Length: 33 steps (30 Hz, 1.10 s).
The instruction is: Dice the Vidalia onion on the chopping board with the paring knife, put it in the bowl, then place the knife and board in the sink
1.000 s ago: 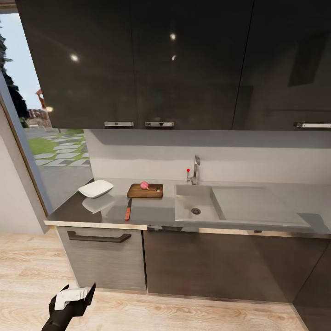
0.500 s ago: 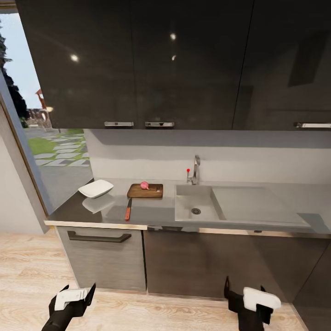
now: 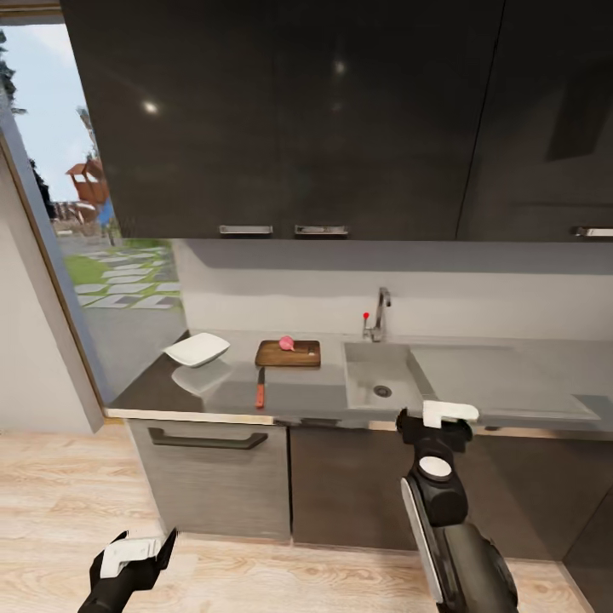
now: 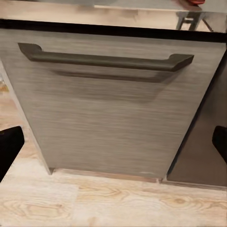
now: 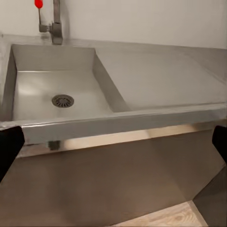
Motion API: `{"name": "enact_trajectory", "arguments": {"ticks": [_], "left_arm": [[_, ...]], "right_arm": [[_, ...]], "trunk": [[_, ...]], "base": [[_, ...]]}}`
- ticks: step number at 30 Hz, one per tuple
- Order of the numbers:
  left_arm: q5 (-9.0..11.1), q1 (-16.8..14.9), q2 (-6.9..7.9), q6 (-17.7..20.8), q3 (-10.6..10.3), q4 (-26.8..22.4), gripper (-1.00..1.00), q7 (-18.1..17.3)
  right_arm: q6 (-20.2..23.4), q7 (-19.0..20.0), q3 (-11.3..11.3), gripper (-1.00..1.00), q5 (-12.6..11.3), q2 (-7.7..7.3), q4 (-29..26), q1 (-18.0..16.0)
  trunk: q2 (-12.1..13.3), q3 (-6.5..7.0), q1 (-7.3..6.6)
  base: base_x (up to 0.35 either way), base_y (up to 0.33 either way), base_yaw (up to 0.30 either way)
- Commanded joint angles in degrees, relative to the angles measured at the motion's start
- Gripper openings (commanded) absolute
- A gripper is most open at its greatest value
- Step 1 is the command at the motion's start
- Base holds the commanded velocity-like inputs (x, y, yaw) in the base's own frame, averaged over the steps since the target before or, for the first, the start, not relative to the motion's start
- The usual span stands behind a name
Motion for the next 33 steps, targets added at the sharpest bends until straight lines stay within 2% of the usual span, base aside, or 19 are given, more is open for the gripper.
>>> {"name": "enact_trajectory", "arguments": {"ticks": [1,8,9,11,13,19,29,33], "left_arm": [[0.57,0.01,0.08,-0.23,-0.18,0.11,1.00,0.16],[0.57,0.02,0.08,-0.23,-0.18,0.25,1.00,0.14],[0.57,0.02,0.08,-0.23,-0.18,0.26,1.00,0.14],[0.57,0.02,0.08,-0.23,-0.18,0.26,1.00,0.13],[0.57,0.02,0.08,-0.23,-0.18,0.26,1.00,0.13],[0.57,0.02,0.08,-0.23,-0.18,0.59,1.00,0.13],[0.57,0.02,-0.01,-0.23,-0.18,2.28,1.00,0.13],[0.46,0.02,-0.01,-0.23,-0.17,2.49,1.00,0.13]], "right_arm": [[1.89,-0.06,0.09,1.00,0.04,0.13,0.08,-1.65],[4.46,0.02,0.57,1.00,-2.30,0.18,1.94,-6.63],[4.60,0.00,3.49,1.00,-2.73,0.18,2.24,-7.20],[4.62,0.00,5.85,1.00,-3.43,0.18,2.47,-7.32],[4.50,0.04,7.27,1.00,-4.67,0.18,2.98,-7.37],[4.21,0.20,7.89,1.00,-7.18,0.18,5.90,-7.39],[3.91,0.68,8.13,1.00,-8.12,0.18,7.84,-7.40],[2.03,3.34,8.21,1.00,-8.27,0.18,8.05,-7.40]], "trunk": [[-0.04,-0.01,0.02],[-0.04,-0.01,0.02],[-0.04,-0.01,0.02],[-0.04,-0.01,0.02],[-0.04,-0.01,0.02],[-0.04,-0.01,0.02],[-0.04,-0.01,0.02],[-0.04,-0.01,0.02]], "base": [[0.000,0.300,0.000],[0.000,0.301,0.000],[0.000,0.302,0.000],[0.000,0.302,0.000],[0.000,0.302,0.000],[0.000,0.302,0.000],[0.000,0.303,0.000],[0.000,0.304,0.000]]}}
